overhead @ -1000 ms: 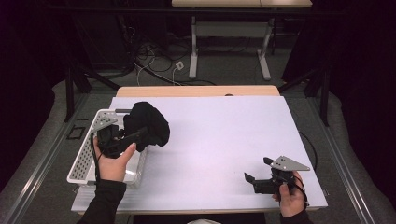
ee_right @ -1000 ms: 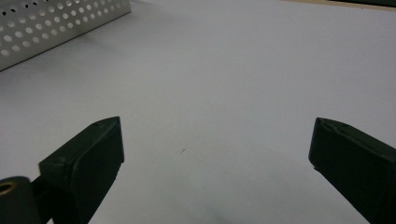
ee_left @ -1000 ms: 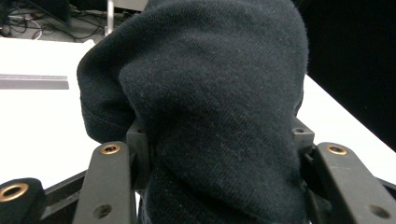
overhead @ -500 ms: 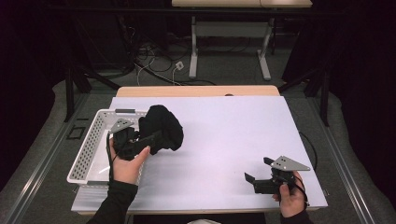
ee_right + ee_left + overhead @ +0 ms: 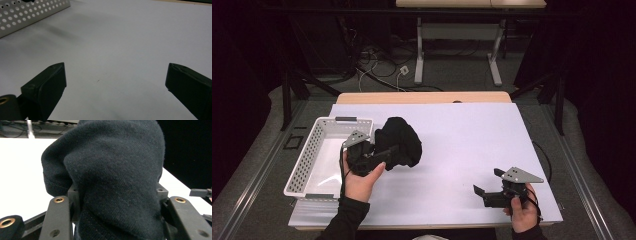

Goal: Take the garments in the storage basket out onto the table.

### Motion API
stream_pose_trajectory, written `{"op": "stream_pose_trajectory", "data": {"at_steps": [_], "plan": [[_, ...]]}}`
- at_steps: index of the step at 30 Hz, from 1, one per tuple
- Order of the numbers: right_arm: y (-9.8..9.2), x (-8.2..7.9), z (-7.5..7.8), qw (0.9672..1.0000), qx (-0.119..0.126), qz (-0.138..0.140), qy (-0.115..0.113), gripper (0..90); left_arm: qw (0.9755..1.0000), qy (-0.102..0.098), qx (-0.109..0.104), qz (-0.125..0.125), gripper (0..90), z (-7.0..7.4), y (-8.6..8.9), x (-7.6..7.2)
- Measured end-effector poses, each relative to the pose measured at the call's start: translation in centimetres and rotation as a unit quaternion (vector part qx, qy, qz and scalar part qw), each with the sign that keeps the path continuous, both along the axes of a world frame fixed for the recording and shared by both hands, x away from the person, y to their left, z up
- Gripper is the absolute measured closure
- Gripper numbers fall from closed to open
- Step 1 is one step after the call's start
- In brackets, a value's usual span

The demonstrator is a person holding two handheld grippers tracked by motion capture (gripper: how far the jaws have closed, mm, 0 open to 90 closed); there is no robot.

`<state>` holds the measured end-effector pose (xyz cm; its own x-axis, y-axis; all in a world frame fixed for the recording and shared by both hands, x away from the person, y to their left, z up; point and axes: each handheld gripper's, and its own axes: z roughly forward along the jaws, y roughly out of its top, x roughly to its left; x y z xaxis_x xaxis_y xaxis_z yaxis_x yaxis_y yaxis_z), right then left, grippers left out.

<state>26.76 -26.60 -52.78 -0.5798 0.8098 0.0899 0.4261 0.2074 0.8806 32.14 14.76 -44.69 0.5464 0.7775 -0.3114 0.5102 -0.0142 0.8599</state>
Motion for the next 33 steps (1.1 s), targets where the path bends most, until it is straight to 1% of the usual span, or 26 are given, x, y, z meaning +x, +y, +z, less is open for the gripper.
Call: {"op": "stream_pose_trajectory", "data": {"at_steps": [1, 5, 9, 14, 16, 20, 31, 33], "plan": [[0.0, 0.0, 0.0, 1.0, 0.001, 0.0, -0.001, 2.9, 1.0, -0.002, 0.001, -0.006, 45.8, 0.0, -0.4, -0.1], [0.0, 0.0, 0.0, 1.0, 0.002, -0.001, 0.0, 3.0, 0.9999, -0.003, 0.002, -0.014, 45.8, -0.2, -0.9, -0.4], [-0.1, -0.1, 0.0, 1.0, 0.002, -0.002, -0.001, 3.0, 0.9996, 0.0, 0.003, -0.03, 45.8, -0.6, -1.9, -0.8], [-0.1, -0.1, 0.0, 1.0, 0.001, -0.001, -0.001, 3.0, 0.9992, 0.003, 0.002, -0.04, 45.8, -1.1, -2.7, -1.1], [-0.1, -0.1, 0.0, 1.0, 0.001, -0.001, -0.001, 2.9, 0.9989, 0.003, 0.005, -0.047, 45.8, -1.3, -3.1, -1.3], [-0.1, -0.1, 0.1, 1.0, 0.002, -0.003, -0.003, 2.9, 0.9982, 0.009, 0.014, -0.058, 45.8, -1.9, -3.8, -1.5], [-0.1, -0.1, 0.1, 1.0, 0.003, -0.002, -0.004, 2.9, 0.996, 0.027, 0.02, -0.083, 45.8, -3.4, -5.7, -1.9], [-0.1, -0.1, 0.1, 1.0, 0.004, -0.003, -0.005, 2.9, 0.9954, 0.03, 0.024, -0.088, 45.8, -3.6, -6.0, -2.0]]}}
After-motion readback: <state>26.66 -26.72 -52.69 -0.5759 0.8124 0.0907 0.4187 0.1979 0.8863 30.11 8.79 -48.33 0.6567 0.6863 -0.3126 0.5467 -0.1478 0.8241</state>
